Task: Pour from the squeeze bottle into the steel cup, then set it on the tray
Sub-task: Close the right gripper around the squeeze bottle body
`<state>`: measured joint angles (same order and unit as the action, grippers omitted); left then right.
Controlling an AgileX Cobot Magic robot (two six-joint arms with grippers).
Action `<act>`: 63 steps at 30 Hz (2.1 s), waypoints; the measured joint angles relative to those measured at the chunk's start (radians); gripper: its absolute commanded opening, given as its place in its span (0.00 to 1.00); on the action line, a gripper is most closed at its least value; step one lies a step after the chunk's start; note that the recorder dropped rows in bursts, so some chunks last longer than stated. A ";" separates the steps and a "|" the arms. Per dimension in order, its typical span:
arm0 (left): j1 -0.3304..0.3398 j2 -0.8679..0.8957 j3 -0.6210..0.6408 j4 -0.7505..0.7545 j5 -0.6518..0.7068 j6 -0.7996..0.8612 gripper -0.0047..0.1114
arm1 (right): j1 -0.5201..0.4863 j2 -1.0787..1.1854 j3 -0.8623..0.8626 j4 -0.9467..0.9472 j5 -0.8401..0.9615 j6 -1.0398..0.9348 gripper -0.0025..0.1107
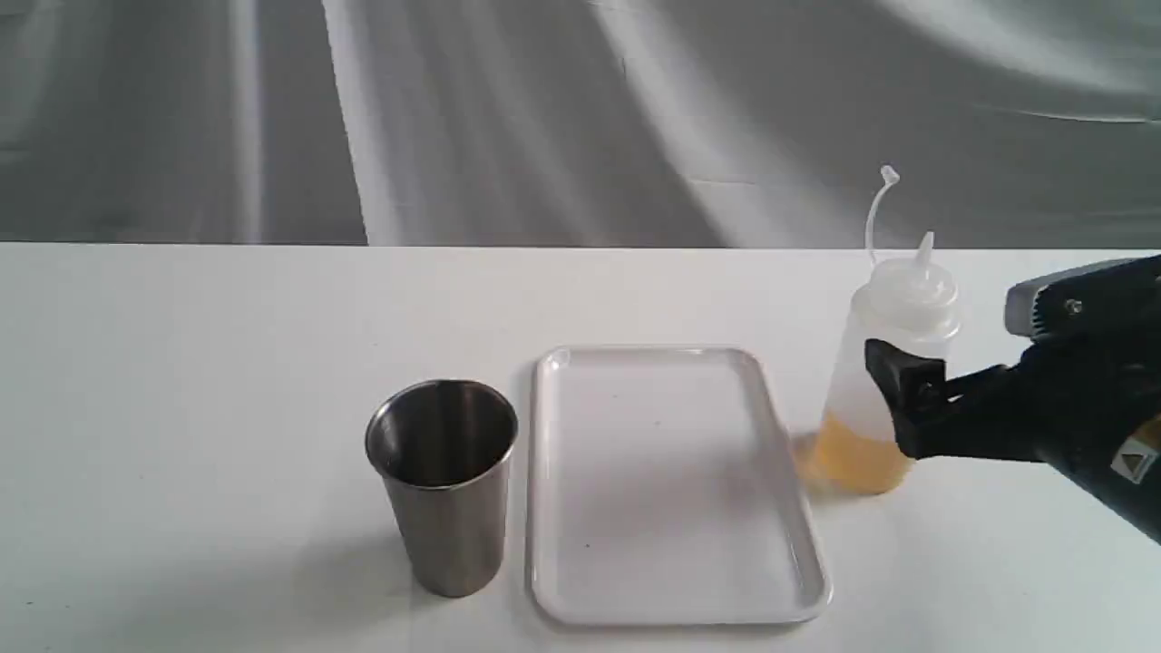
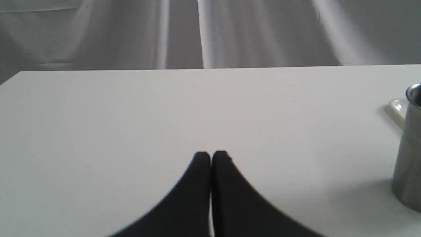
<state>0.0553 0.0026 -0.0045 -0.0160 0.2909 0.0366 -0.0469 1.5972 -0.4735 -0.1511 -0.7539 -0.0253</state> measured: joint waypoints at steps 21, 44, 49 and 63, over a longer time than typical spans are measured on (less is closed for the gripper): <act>0.000 0.000 0.000 0.000 0.000 0.000 0.04 | -0.005 0.181 -0.165 -0.066 -0.011 0.025 0.95; 0.000 0.000 0.000 0.000 0.000 0.000 0.04 | -0.040 0.380 -0.199 -0.053 -0.197 0.025 0.95; 0.000 0.000 0.000 0.000 0.000 0.000 0.04 | -0.045 0.420 -0.199 -0.051 -0.235 0.037 0.95; 0.000 0.000 0.000 0.000 0.000 0.000 0.04 | -0.045 0.521 -0.204 -0.063 -0.343 0.048 0.95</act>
<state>0.0553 0.0026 -0.0045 -0.0160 0.2909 0.0366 -0.0921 2.1184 -0.6773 -0.2140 -1.0971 0.0226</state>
